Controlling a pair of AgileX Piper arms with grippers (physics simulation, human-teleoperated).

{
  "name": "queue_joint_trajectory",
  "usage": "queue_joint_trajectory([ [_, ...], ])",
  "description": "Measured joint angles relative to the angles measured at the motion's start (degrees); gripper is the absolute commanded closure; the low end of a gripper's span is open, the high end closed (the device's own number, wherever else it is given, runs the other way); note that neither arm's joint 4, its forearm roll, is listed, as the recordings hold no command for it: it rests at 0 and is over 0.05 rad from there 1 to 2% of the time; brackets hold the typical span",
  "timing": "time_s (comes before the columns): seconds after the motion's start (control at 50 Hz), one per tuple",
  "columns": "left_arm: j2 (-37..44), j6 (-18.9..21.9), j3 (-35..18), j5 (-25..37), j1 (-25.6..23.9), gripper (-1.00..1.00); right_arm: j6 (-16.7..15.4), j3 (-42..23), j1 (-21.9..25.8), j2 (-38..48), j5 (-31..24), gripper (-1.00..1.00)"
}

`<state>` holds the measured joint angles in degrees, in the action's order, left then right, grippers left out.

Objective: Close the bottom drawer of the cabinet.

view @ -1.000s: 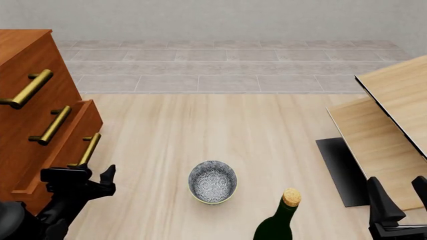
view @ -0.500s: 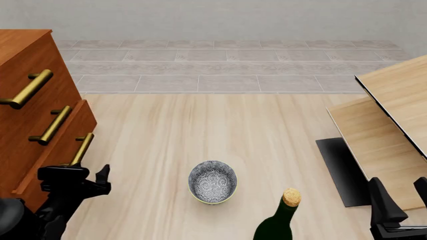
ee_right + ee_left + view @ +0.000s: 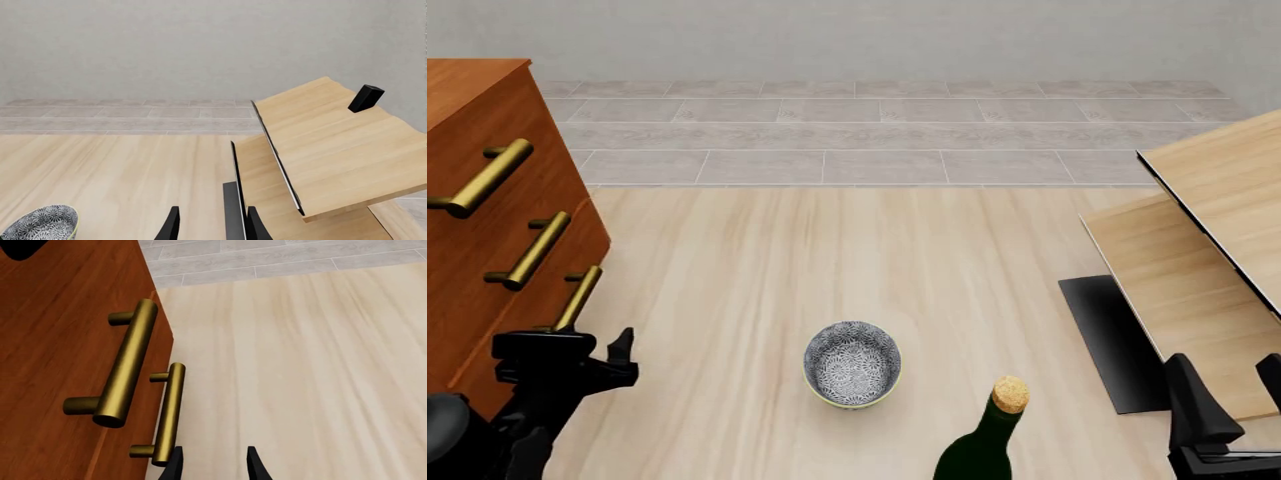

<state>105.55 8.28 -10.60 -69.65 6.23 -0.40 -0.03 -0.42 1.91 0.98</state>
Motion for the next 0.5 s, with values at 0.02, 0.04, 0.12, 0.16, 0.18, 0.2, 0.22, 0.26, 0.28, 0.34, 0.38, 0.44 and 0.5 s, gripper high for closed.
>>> queue_joint_trajectory([
  [0.02,0.02,0.12,-0.02,0.01,0.09,-1.00,0.02,0.00,-0.02,-0.02,-0.01,-1.00],
  [0.04,0.05,0.24,-0.04,0.01,0.18,-1.00,0.04,0.00,-0.03,-0.05,-0.02,-1.00],
  [0.12,0.13,0.70,-0.12,0.04,0.48,-1.00,0.12,0.00,-0.09,-0.17,-0.10,-1.00],
  [0.16,0.16,0.95,-0.16,0.05,0.63,-1.00,0.17,0.00,-0.10,-0.24,-0.15,-1.00],
  [0.18,0.18,1.06,-0.17,0.05,0.69,-1.00,0.19,0.00,-0.11,-0.27,-0.17,-1.00],
  [0.2,0.19,1.17,-0.19,0.06,0.75,-1.00,0.21,0.00,-0.12,-0.31,-0.19,-1.00],
  [0.22,0.20,1.28,-0.20,0.07,0.81,-1.00,0.23,0.00,-0.13,-0.34,-0.21,-1.00],
  [0.26,0.21,1.52,-0.21,0.08,0.90,-1.00,0.27,0.00,-0.15,-0.40,-0.24,-1.00],
  [0.28,0.21,1.62,-0.21,0.09,0.94,-1.00,0.29,0.00,-0.16,-0.42,-0.26,-1.00],
  [0.34,0.20,1.95,-0.20,0.13,1.03,-1.00,0.35,0.00,-0.19,-0.47,-0.28,-1.00],
  [0.38,0.19,2.18,-0.20,0.16,1.10,-1.00,0.39,0.00,-0.21,-0.47,-0.26,-1.00],
  [0.44,0.18,2.54,-0.20,0.20,1.22,-1.00,0.44,0.00,-0.26,-0.48,-0.24,-1.00],
  [0.5,0.17,2.88,-0.19,0.24,1.34,-1.00,0.47,0.00,-0.29,-0.47,-0.20,-1.00],
])
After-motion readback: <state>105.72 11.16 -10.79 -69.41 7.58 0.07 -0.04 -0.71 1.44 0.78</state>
